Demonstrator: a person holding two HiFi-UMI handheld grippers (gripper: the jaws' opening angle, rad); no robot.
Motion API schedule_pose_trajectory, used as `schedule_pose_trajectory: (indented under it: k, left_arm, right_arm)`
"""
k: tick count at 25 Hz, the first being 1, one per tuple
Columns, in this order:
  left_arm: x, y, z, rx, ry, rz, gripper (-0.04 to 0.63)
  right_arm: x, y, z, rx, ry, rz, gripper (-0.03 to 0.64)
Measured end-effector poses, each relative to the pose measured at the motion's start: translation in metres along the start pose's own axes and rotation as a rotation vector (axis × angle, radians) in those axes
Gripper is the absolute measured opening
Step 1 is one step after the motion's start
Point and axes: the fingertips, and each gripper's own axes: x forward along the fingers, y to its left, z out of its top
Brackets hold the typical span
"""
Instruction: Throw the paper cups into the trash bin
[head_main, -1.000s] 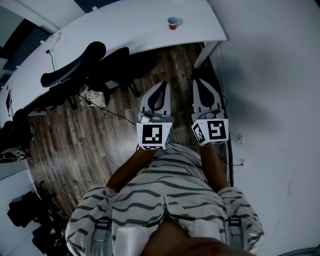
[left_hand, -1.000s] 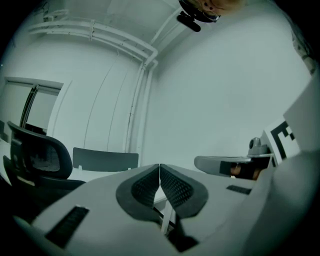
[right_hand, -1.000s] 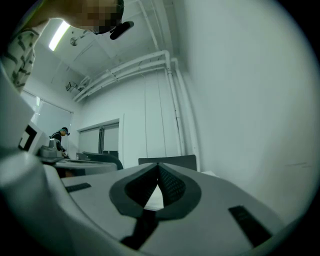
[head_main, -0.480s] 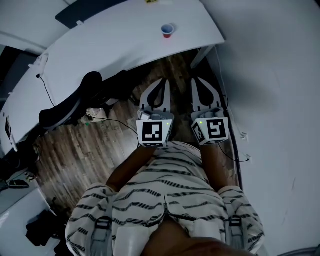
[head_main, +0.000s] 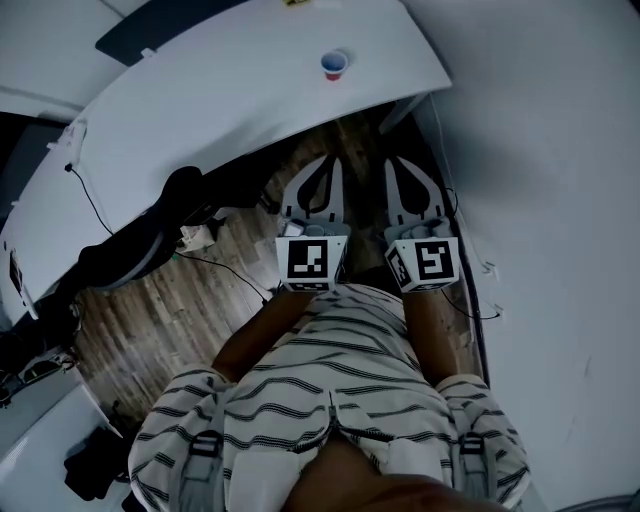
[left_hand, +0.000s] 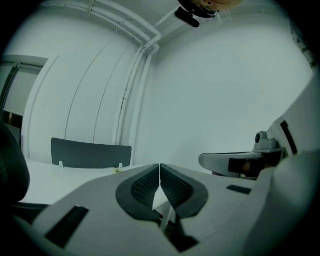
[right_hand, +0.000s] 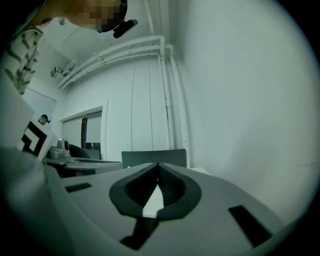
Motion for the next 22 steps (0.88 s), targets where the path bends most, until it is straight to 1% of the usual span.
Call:
schedule_pose_trajectory:
  k: [4,8,11,13,15,18,22]
  left_arm:
    - [0.012,0.002,-0.009,-0.026,0.014,0.012,0.025]
    - [0.022,0.004,-0.018,-0.041,0.004,0.041,0.025]
    - [0.043,0.003,-0.031,-0.025,0.009,0.066,0.025]
    - [0.058,0.004,-0.041,-0.001,0.024,0.075,0.025]
    - [0.070,0.008,-0.048,0.010,0.034,0.087,0.026]
    - [0.086,0.010,-0.059,0.024,0.044,0.098,0.026]
    - [0.107,0.008,-0.074,0.050,0.046,0.108,0.026]
  right_arm:
    - [0.004,-0.011,-0.007,0.010,0.017,-0.009,0.009]
    - [0.005,-0.020,-0.014,0.028,0.020,0.005,0.009]
    - [0.008,-0.037,-0.025,0.035,0.032,0.019,0.009]
    - [0.010,-0.048,-0.036,0.050,0.047,0.009,0.009]
    - [0.012,-0.056,-0.049,0.072,0.068,0.001,0.009]
    - [0.013,-0.065,-0.064,0.077,0.088,0.001,0.009]
    - [0.012,-0.073,-0.070,0.073,0.090,0.022,0.009]
